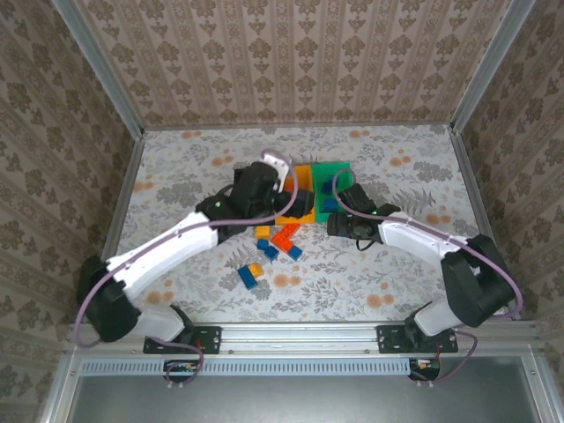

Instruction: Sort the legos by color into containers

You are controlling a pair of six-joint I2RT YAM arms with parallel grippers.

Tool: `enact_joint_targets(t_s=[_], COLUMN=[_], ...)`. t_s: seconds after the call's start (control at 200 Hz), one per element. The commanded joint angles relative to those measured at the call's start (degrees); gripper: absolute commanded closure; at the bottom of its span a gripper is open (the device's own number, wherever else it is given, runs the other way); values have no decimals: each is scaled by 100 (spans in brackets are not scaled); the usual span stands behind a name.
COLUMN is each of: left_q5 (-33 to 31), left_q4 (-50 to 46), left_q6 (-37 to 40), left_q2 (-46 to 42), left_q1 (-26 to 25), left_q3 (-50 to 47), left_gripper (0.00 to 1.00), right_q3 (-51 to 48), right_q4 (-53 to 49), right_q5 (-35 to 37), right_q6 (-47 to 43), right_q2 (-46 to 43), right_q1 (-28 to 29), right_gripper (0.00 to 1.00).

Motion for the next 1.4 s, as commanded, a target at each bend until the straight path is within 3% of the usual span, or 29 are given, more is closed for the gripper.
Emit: enact_joint_targets(t_s=[0.0, 0.175, 0.42, 0.71, 0.91, 1.06, 1.175, 1.395], left_q5=[-454, -895, -1208, -1311, -1343, -1259, -1240, -1215], left_q4=[-60, -9, -359, -414, -447, -416, -407, -588], left_q6=[-396, -830, -1296, -1392, -1406, -1423, -1460, -1528], left_q2=[-600, -1601, -2056, -2329, -2336, -2346, -2375, -2426], left_q1=[-71, -175, -152, -101, -69, -64, -69, -59], left_q3=[-817, -1966, -2627, -2913, -2953, -2953, -2978, -2989], left_gripper=[0, 0, 0, 0, 0, 0, 0, 0], right_q3=[245, 299, 457, 198, 146, 649, 1322, 2429], right_q4=[126, 463, 507, 304, -240, -505, -637, -485], right_q5=[299, 451, 572, 366, 141, -60, 139, 518], right_q6=[-96, 27, 32, -8, -121, -213, -342, -346], right_q2=[295, 781, 1160, 625, -523, -1038, -678, 896], right_q1=[97, 104, 104, 117, 213, 212, 193, 3], right_gripper=[22, 28, 49, 67, 68, 66, 65, 65])
